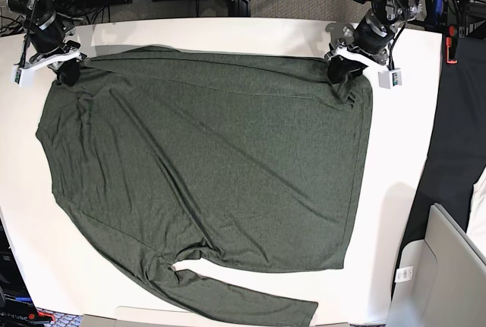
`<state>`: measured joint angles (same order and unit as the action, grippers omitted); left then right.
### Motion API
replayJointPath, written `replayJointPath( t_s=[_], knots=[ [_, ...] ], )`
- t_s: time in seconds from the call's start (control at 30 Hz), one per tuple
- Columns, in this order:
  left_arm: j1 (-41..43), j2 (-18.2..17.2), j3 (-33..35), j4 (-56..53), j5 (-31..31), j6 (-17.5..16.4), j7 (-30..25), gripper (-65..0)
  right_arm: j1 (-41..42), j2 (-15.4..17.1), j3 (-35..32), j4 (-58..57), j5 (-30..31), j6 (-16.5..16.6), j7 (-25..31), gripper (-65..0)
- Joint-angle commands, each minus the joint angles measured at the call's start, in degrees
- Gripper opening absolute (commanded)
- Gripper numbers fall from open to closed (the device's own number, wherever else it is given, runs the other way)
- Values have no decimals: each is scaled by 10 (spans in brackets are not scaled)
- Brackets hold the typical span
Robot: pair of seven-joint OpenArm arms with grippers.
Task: Fold the T-shirt properly
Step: 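Regrasp the shoulder edge with the left gripper, right gripper holding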
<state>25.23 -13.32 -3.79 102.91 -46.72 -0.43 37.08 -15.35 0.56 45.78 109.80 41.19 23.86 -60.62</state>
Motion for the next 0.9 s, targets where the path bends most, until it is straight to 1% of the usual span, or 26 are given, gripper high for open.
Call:
replayJointPath(
  t_s=[0.0,0.07,0.17,0.2,0.4,0.47,0.5,0.57,0.63,0.73,0.87],
  knots=[
    [0,-4,-1,6,-4,-1,-8,-437,2,5,3,9,12,4,12,-648],
    [0,-4,-1,4,-4,-1,-8,-500,2,5,3,9,12,4,12,-648],
    [-8,-4,-6,4,-4,-1,-8,-637,2,5,3,9,12,4,12,-648],
    [-8,-4,-7,4,-4,-1,-7,-650,2,5,3,10,12,4,12,-648],
    [-1,-8,-9,23,-4,-1,-9,-649,2,8,5,10,13,4,12,-648],
    [12,-8,-9,34,-4,-1,-9,-649,-3,9,5,13,13,5,12,-648],
    [16,-8,-9,39,-4,-1,-9,-649,-7,9,5,14,13,13,12,-648],
    [26,-8,-9,47,-4,-1,-9,-649,-10,9,6,14,13,42,12,-648],
    [41,-8,-18,56,-4,-1,-10,-649,-22,9,6,14,13,58,12,-648],
    [65,-8,-43,62,-4,-1,-11,-649,-39,9,6,19,13,64,12,-648],
    [92,-8,-70,61,-4,-2,-32,-649,-52,9,7,33,14,65,13,-648]
  ],
)
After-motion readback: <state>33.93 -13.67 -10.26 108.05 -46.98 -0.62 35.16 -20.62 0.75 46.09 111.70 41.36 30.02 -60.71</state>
